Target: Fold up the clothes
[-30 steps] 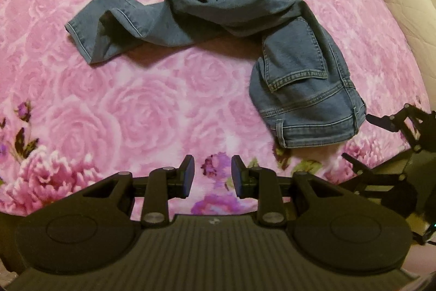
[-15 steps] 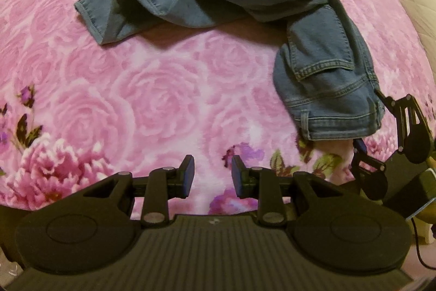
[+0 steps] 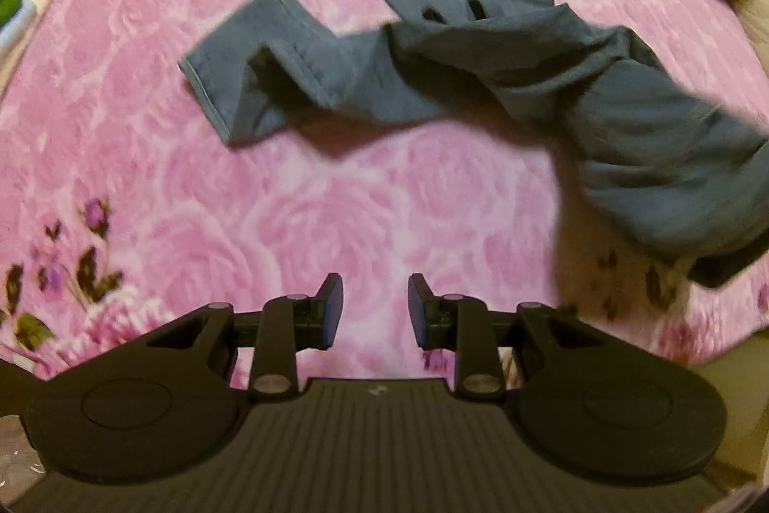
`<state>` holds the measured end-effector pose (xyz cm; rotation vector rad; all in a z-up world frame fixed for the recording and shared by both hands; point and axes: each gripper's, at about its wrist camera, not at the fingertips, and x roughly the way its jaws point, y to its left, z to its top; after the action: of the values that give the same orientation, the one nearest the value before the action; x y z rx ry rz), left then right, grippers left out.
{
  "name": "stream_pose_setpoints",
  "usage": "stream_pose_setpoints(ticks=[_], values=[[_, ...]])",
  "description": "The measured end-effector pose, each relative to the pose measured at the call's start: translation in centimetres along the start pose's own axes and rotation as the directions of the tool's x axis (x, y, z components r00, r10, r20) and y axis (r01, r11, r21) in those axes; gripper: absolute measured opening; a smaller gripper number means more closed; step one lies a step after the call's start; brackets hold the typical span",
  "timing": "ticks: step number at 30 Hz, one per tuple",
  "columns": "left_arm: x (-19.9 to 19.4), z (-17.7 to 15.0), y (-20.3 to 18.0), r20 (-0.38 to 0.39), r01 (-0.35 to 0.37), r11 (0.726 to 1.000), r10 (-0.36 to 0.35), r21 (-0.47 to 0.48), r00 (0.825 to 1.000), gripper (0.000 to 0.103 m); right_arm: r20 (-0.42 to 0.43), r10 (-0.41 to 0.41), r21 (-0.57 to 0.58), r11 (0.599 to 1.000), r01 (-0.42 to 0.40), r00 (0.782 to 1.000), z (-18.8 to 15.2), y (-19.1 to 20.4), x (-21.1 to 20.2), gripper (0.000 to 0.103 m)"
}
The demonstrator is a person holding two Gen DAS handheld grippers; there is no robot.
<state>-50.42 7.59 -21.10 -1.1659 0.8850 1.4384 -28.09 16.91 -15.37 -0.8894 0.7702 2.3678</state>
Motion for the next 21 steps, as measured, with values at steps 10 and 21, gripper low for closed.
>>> stream_pose_setpoints(ticks=[10, 21], values=[[-0.6, 6.1, -6.4, 0.085, -0.032, 0.999, 0.032, -0.005, 0.996, 0.024, -0.009, -0.479, 0.993, 0.102, 0.066, 0.878, 2.8, -28.1, -6.9, 0.029], [4.6, 8.2, -9.4, 0.023, -0.105, 0.986, 0.103, 0.127, 0.994, 0.027, -0.372, -0.364, 0.795, 0.349, 0.496, 0.854, -5.1, -24.0, -1.6, 0.049]])
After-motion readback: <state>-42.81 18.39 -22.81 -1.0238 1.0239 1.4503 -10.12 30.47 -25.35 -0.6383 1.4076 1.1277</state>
